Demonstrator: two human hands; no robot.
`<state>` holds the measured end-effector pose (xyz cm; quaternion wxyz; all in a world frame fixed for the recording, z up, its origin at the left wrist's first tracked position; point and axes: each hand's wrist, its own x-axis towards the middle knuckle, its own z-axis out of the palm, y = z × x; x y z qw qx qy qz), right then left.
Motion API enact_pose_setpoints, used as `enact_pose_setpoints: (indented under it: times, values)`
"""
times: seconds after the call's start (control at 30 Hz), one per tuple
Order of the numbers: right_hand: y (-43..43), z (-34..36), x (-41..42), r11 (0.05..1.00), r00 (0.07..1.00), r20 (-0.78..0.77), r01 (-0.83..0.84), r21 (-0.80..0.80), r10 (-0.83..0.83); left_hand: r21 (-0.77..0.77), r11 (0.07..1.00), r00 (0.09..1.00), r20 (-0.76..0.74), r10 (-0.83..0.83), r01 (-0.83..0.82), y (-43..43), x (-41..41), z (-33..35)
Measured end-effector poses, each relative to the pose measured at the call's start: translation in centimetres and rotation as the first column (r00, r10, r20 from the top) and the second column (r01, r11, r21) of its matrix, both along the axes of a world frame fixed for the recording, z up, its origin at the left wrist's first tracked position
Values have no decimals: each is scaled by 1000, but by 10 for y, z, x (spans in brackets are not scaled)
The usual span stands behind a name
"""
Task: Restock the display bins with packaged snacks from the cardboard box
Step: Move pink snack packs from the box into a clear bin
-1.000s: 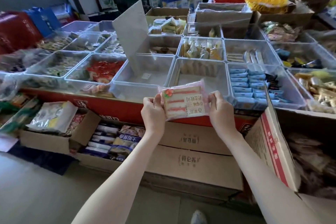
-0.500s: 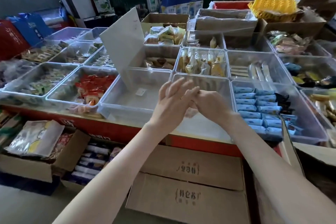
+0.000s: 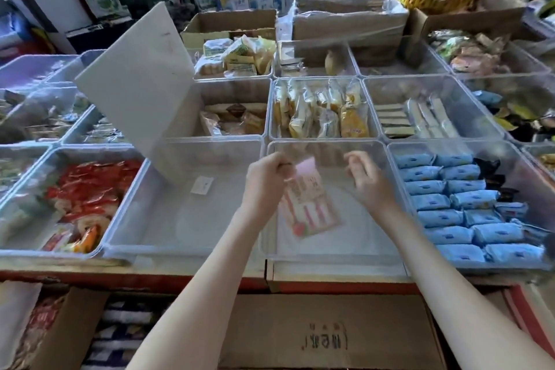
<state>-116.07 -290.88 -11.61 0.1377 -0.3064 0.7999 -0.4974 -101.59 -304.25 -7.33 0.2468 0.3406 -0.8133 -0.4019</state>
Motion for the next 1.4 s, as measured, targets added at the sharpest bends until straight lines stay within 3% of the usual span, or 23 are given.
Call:
enact_pose_setpoints:
  times: [0.07, 0.13, 0.23, 0.37, 0.47, 0.57, 0.63, 0.73, 0.83, 1.03, 1.2, 1.3, 1.4]
  values:
    - [-6, -24, -6, 997, 940, 334, 57, 45, -69, 179, 971, 980, -92, 175, -156, -10, -9, -17]
    - [-15, -42, -5, 997, 775, 630, 73, -11, -50, 288, 928, 958, -88, 271, -236, -19, -22, -39]
    - [-34, -56, -11, 984, 643, 765, 149, -96, -23, 411, 866, 938, -69, 341, -284, -26, -40, -69]
    - [-59, -74, -29, 969, 622, 760, 241, 45, -190, 579, 773, 909, -124, 398, -259, -32, -60, -90]
    - [-73, -91, -41, 979, 555, 820, 202, 32, -142, 643, 736, 908, -147, 392, -213, -38, -78, -105]
    - [-80, -98, -48, 970, 589, 795, 242, 2, -148, 656, 705, 885, -121, 451, -270, -45, -97, -117]
    - [-83, -104, -51, 973, 646, 744, 230, 22, -170, 638, 688, 896, 6, 445, -346, -47, -108, -125]
    - [-89, -112, -51, 989, 693, 708, 145, 42, -132, 617, 674, 914, 270, 303, -406, -48, -125, -135]
    - [-98, -120, -48, 997, 719, 692, 41, 58, -70, 631, 646, 899, 363, 244, -430, -49, -135, -136]
    - [-116, -124, -37, 993, 747, 664, -101, 63, 34, 708, 590, 921, 319, 223, -388, -55, -126, -152]
    - [-99, -108, -24, 979, 801, 588, -8, 204, -116, 742, 565, 931, 260, 254, -362, -42, -111, -135]
    - [-76, -83, -15, 951, 866, 479, -14, 308, -142, 729, 614, 953, 211, 219, -302, -22, -98, -106]
    - [-44, -45, -6, 937, 931, 353, -33, 348, -98, 641, 745, 982, 161, 102, -182, 5, -85, -75]
